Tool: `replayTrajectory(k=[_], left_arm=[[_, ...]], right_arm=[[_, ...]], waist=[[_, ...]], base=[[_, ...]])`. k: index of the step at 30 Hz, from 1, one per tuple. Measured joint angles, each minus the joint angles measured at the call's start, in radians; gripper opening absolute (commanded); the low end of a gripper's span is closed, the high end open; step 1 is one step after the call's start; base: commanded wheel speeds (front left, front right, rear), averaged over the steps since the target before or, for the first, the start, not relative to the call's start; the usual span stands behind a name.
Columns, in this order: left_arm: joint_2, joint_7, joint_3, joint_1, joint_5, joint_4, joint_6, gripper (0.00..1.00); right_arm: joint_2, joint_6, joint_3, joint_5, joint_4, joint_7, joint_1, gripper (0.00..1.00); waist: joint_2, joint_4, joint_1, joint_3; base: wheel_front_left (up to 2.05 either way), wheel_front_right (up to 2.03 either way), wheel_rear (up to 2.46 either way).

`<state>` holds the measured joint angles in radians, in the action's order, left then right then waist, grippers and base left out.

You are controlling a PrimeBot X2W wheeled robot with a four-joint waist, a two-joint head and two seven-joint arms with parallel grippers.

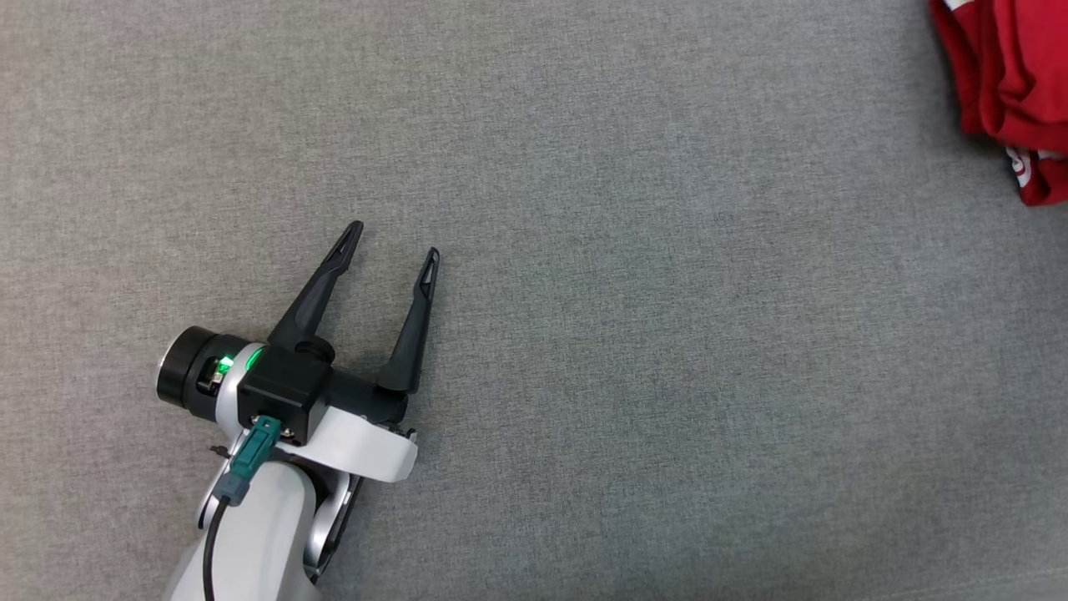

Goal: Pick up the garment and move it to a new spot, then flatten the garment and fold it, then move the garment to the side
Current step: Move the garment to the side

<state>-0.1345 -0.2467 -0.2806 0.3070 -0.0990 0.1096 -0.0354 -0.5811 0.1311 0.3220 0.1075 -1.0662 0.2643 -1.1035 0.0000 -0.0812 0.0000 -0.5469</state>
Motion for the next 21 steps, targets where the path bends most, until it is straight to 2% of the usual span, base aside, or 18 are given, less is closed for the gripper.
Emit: replayTrajectory(k=[5,6,10,12,16,21], left_arm=[[0.002,0.000,-0.001,0.005,-0.008,0.013,0.003,1.00],[0.005,-0.001,-0.001,0.004,-0.012,0.022,0.006,1.00],[0.014,-0.005,0.001,0.002,-0.026,0.039,0.012,1.00],[0.020,-0.006,0.004,-0.005,-0.032,0.047,0.019,1.00],[0.033,-0.010,0.021,-0.028,-0.071,0.062,0.034,1.00],[0.058,-0.012,0.057,-0.065,-0.147,0.086,0.052,1.00]], right_arm=[[0.021,0.000,-0.187,0.103,0.075,0.000,0.015,1.00],[0.069,0.000,-0.253,0.124,0.130,0.000,0.041,1.00],[0.195,0.000,-0.320,0.109,0.234,0.000,0.108,1.00],[0.250,0.000,-0.316,0.089,0.275,0.000,0.138,1.00],[0.353,0.000,-0.278,-0.028,0.325,0.000,0.203,1.00],[0.413,0.000,-0.206,-0.141,0.390,0.000,0.305,1.00]], waist=[[0.0000,0.003,0.0000,0.010],[0.0000,0.003,0.0000,0.021],[0.0000,0.003,0.0000,0.054],[0.0000,0.005,0.0000,0.076],[0.0000,0.014,0.0000,0.126],[0.0000,0.031,0.0000,0.192]], base=[[0.00,0.00,0.00],[0.00,0.00,0.00],[0.00,0.00,0.00],[0.00,0.00,0.00],[0.00,0.00,0.00],[0.00,0.00,0.00]])
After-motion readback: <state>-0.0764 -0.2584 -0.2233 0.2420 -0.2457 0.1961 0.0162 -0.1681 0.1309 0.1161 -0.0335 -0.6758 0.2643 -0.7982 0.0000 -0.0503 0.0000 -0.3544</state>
